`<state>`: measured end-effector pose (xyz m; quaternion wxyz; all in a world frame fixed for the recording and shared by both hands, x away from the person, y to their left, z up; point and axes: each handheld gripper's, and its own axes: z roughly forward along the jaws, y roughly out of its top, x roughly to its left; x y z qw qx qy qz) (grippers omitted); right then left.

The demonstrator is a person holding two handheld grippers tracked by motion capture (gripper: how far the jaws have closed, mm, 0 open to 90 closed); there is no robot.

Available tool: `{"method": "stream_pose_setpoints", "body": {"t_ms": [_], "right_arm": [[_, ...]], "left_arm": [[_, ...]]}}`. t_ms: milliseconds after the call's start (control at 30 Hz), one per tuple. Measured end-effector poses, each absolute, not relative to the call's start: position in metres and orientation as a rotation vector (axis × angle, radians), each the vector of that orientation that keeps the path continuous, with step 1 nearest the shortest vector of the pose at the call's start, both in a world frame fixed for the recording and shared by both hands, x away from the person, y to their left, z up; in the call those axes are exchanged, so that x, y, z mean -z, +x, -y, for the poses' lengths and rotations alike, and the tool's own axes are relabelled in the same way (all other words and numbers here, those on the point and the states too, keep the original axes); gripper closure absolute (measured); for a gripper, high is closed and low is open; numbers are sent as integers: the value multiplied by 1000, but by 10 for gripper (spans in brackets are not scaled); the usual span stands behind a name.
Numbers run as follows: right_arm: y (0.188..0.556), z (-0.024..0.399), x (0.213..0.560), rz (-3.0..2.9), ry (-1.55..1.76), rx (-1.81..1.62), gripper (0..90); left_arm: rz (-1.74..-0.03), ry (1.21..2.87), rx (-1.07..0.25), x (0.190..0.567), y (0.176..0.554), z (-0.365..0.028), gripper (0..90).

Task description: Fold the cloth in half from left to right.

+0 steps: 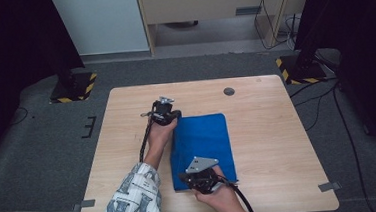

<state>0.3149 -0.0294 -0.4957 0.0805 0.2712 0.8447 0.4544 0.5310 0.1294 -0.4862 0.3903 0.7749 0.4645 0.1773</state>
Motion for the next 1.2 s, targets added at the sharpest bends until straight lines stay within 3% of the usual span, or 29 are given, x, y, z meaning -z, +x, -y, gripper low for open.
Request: {"method": "stream_pose_setpoints", "body": {"t_ms": [633,1200], "right_arm": [[308,96,496,-2485,890,-1306,887],[305,129,497,-2464,944,-1272,884]], "left_arm": [[-1154,1947,-386,486,536,-69,838],[-1108,1985,-358,493,537,-29,839]]}}
